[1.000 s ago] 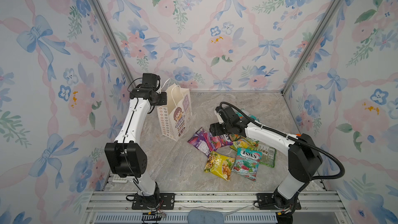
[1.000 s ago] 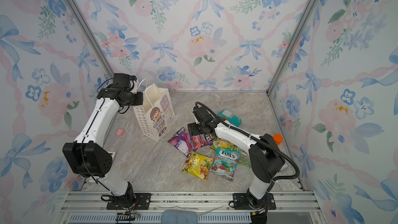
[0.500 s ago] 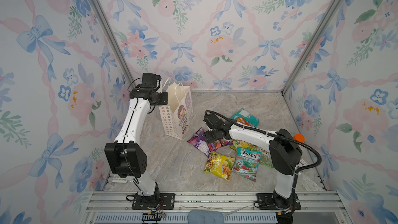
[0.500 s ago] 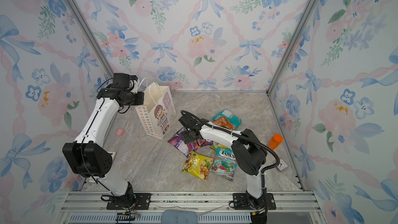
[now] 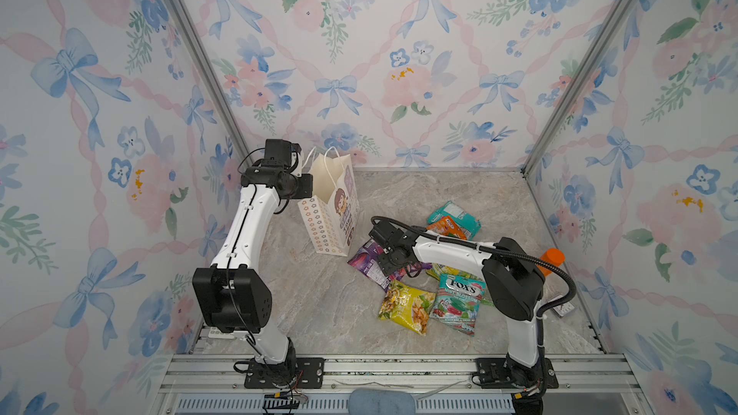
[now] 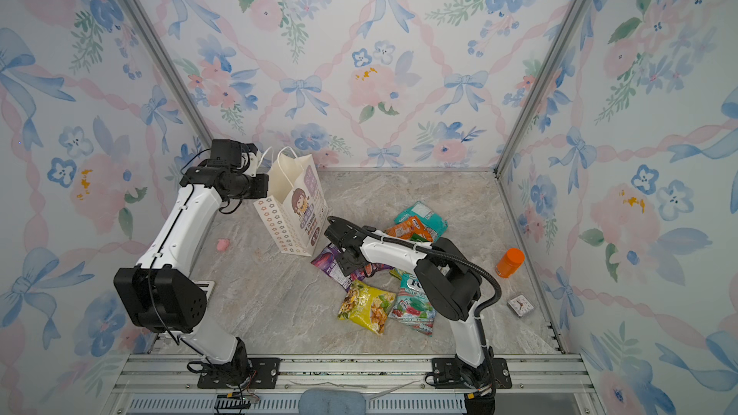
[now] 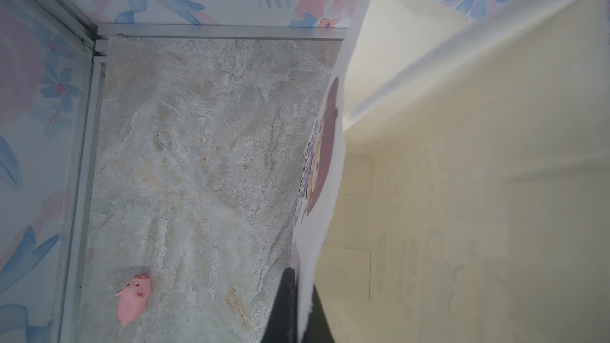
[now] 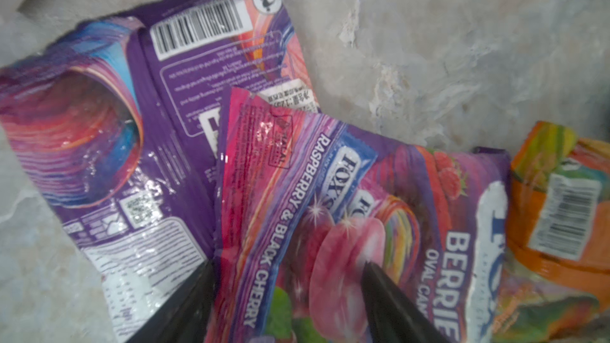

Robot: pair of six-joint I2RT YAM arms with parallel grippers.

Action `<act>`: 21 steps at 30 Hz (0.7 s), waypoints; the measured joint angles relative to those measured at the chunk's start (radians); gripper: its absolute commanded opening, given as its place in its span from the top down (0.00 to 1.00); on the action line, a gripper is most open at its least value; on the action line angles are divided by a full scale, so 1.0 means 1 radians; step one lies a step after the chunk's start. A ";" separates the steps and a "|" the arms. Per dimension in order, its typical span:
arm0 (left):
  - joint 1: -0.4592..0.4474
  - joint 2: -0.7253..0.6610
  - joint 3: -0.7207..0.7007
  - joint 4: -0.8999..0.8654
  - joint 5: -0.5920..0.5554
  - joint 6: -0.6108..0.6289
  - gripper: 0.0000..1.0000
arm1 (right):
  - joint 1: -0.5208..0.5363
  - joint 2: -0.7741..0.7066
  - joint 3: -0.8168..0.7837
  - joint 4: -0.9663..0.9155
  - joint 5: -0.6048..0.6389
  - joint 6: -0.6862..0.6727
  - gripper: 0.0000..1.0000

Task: Place the snacks into the paper bag
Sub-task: Place the paper bag at the top-left of the table, then pick up the snack at the center of the table.

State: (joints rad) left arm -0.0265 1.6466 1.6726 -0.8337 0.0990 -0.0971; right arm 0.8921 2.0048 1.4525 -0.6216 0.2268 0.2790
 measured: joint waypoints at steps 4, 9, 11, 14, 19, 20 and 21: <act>0.000 -0.008 -0.011 0.003 0.000 0.000 1.00 | 0.000 0.012 0.009 -0.001 0.005 -0.002 0.44; 0.000 -0.010 -0.021 0.014 -0.002 0.002 1.00 | 0.000 0.013 0.011 -0.003 0.006 -0.001 0.64; 0.000 -0.010 -0.021 0.016 -0.004 0.004 1.00 | 0.000 0.011 0.011 -0.003 0.001 -0.002 0.75; 0.000 -0.012 -0.022 0.016 -0.005 0.007 1.00 | -0.001 -0.002 0.011 -0.004 -0.010 0.000 0.97; 0.000 -0.015 -0.027 0.018 -0.004 0.008 1.00 | -0.008 -0.057 0.011 -0.005 -0.042 -0.006 1.00; 0.000 -0.015 -0.029 0.021 -0.005 0.008 1.00 | -0.009 -0.072 0.012 -0.005 -0.050 -0.006 1.00; 0.000 -0.016 -0.030 0.023 -0.004 0.008 1.00 | -0.013 -0.089 0.013 -0.006 -0.057 -0.006 1.00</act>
State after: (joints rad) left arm -0.0265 1.6310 1.6424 -0.8104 0.0948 -0.0895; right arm 0.8795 1.9163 1.4651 -0.6277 0.1699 0.2733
